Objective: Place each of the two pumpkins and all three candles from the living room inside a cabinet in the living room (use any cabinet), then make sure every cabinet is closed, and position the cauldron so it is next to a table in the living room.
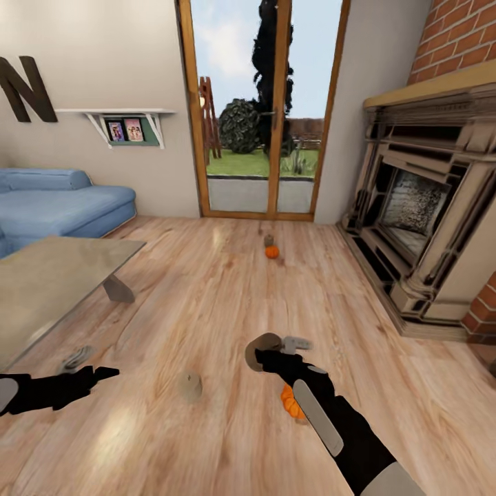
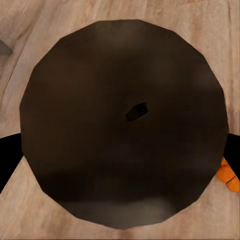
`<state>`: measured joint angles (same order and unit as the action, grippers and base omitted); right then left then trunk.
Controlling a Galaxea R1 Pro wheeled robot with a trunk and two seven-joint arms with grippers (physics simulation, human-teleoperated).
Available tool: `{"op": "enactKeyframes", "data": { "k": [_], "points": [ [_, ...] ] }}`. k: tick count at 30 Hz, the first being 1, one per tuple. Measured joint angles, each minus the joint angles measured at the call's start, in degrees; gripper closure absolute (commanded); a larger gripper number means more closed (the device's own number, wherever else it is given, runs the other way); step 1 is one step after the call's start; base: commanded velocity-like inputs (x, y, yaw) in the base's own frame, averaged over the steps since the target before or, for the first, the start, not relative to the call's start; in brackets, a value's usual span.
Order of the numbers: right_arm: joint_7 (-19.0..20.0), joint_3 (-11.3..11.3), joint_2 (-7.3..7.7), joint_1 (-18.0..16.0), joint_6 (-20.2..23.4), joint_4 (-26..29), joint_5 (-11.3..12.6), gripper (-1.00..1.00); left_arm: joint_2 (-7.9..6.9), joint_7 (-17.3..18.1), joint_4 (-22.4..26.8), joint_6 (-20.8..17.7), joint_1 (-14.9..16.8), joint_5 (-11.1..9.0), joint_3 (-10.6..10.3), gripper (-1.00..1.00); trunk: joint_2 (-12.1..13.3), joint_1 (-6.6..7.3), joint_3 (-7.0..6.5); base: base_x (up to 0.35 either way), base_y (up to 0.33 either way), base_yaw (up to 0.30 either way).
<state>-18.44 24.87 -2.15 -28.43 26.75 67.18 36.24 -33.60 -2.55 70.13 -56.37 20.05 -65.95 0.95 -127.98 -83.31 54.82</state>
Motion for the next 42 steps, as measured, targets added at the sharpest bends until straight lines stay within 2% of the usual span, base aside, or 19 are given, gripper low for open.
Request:
{"op": "enactKeyframes", "data": {
  "k": [5,11,16,30,42],
  "points": [
    [0.02,-0.01,0.02,0.00,-0.09,0.00,0.24,1.00,0.03,0.07,-0.02,0.01,0.00,-0.01,-0.11,-1.00,0.00,0.00,-0.09,0.277,0.033,0.024],
    [0.01,-0.02,0.03,0.01,-0.23,-0.01,0.29,1.00,0.04,0.08,-0.05,0.02,0.05,-0.04,-0.22,-1.00,0.00,0.00,-0.37,0.265,-0.067,-0.166],
    [0.03,-0.02,0.02,0.00,-0.37,-0.14,0.25,1.00,0.04,0.15,-0.03,0.02,0.02,-0.08,-0.22,-1.00,0.00,-0.02,-0.50,0.085,-0.062,-0.096],
    [0.04,-0.10,0.03,0.01,-0.29,-0.19,0.29,1.00,0.08,0.16,-0.02,0.00,0.02,-0.07,-0.32,-1.00,0.00,-0.01,-1.14,0.045,0.145,-0.238],
    [-0.05,-0.02,0.03,0.01,-0.24,-0.18,0.26,1.00,0.04,0.16,-0.04,0.00,0.05,-0.08,-0.38,-1.00,0.00,-0.02,-1.73,0.097,-0.016,-0.251]
  ]
}}
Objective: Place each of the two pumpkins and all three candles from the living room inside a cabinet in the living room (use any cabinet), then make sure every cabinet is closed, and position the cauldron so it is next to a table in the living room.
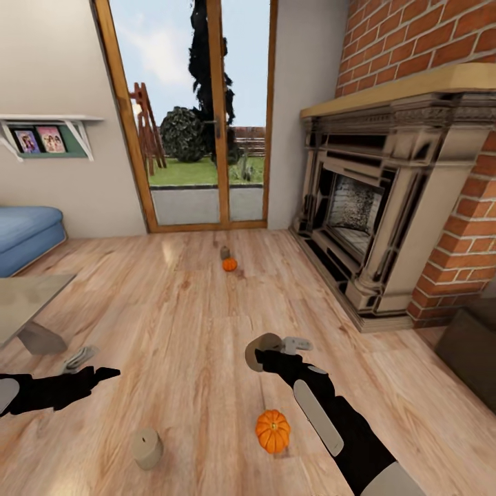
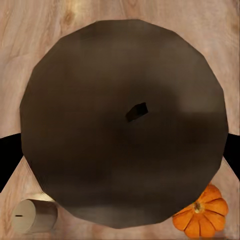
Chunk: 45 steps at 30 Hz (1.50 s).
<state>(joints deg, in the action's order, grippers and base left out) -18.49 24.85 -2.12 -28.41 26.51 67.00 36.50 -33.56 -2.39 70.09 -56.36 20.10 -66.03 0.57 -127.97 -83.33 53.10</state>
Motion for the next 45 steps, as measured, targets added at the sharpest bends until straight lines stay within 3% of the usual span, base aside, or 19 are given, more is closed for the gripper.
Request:
{"op": "enactKeyframes", "data": {
  "k": [16,24,45],
  "points": [
    [0.18,0.03,-0.01,-0.02,-0.17,0.24,1.90,1.00,0.01,0.00,0.02,0.01,-0.06,-0.02,0.08,-1.00,0.00,0.00,-0.25,0.032,0.084,-0.067],
    [0.16,0.02,-0.01,-0.02,-0.12,0.24,1.75,1.00,0.03,0.00,0.02,0.01,-0.04,-0.01,0.03,-1.00,0.00,0.00,-0.25,0.024,0.011,0.000],
    [0.17,-0.03,0.01,-0.01,-0.07,0.14,1.84,1.00,0.07,-0.08,0.04,0.00,-0.07,0.11,-0.06,-1.00,0.00,0.02,-0.25,0.191,0.127,0.000]
  ]
}}
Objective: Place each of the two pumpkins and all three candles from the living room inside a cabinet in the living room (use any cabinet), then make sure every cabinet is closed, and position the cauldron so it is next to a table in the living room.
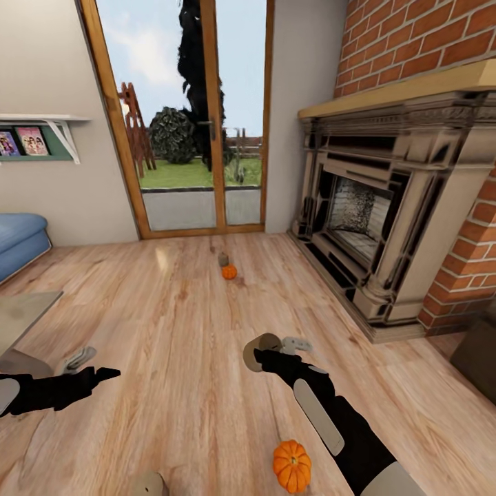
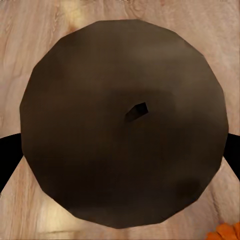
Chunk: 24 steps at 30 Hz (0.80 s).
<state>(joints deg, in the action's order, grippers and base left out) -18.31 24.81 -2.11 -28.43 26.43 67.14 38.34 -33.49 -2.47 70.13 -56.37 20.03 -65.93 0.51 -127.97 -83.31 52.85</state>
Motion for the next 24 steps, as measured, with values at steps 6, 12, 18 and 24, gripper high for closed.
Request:
{"op": "enactKeyframes", "data": {
  "k": [6,12,18,24],
  "points": [
    [0.00,-0.02,-0.01,0.00,0.02,-0.05,0.04,1.00,0.00,-0.10,-0.03,0.00,0.03,-0.13,0.03,-1.00,0.00,-0.02,0.00,0.054,0.191,0.000],
    [-0.01,-0.02,-0.01,0.00,0.04,-0.07,0.00,1.00,0.00,-0.09,-0.02,0.01,0.01,1.05,0.04,-1.00,0.00,0.00,0.00,0.178,0.050,0.000],
    [-0.01,-0.04,0.00,0.00,0.09,-0.03,0.00,1.00,0.07,-0.15,-0.02,0.00,0.04,1.37,-0.21,-1.00,0.00,-0.02,0.00,0.053,0.013,0.000],
    [-0.08,-0.16,0.10,0.00,0.18,0.01,-0.05,1.00,3.78,-8.70,-0.04,0.14,0.33,7.02,-4.03,-1.00,0.00,-0.02,0.00,0.004,0.001,0.000]
  ]
}}
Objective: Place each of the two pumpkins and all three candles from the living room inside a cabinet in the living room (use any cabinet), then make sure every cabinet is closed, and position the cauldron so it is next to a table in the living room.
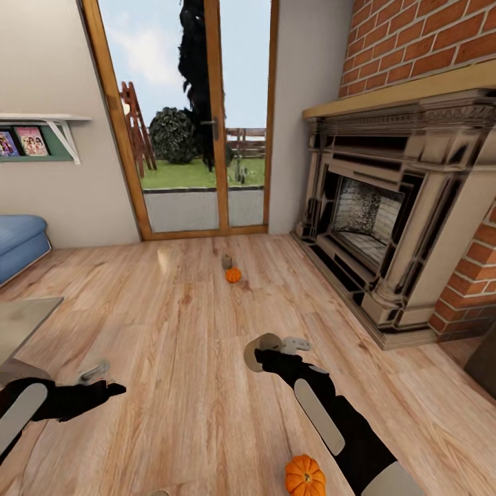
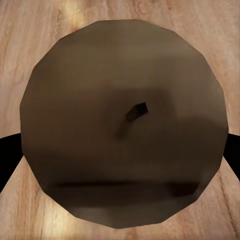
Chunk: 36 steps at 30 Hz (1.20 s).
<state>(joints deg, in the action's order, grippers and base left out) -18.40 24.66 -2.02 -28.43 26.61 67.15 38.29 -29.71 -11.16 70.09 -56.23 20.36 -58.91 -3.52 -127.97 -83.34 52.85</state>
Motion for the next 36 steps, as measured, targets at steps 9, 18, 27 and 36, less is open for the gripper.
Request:
{"op": "enactKeyframes", "data": {
  "k": [9,18,27,36],
  "points": [
    [-0.11,-3.22,0.32,0.15,0.31,0.07,0.02,1.00,13.74,-14.35,-9.40,0.57,2.27,8.83,-0.87,-1.00,0.00,0.00,0.00,0.000,0.000,0.000],
    [-1.39,-3.37,0.50,1.01,5.66,5.92,0.18,1.00,16.58,-14.66,-13.99,1.25,4.09,11.02,-1.17,-1.00,0.00,0.00,0.00,0.000,0.000,0.000],
    [-7.67,-3.29,0.52,4.66,9.83,17.00,0.22,1.00,17.01,-14.63,-13.65,1.25,4.21,11.22,-1.22,-1.00,-1.19,-0.65,0.53,0.000,0.000,0.000],
    [-7.90,-3.27,0.55,4.75,10.34,17.87,0.24,1.00,16.96,-14.54,-13.54,1.18,4.22,11.16,-1.22,-1.00,-4.80,-2.63,2.15,0.000,0.000,0.000]
  ]
}}
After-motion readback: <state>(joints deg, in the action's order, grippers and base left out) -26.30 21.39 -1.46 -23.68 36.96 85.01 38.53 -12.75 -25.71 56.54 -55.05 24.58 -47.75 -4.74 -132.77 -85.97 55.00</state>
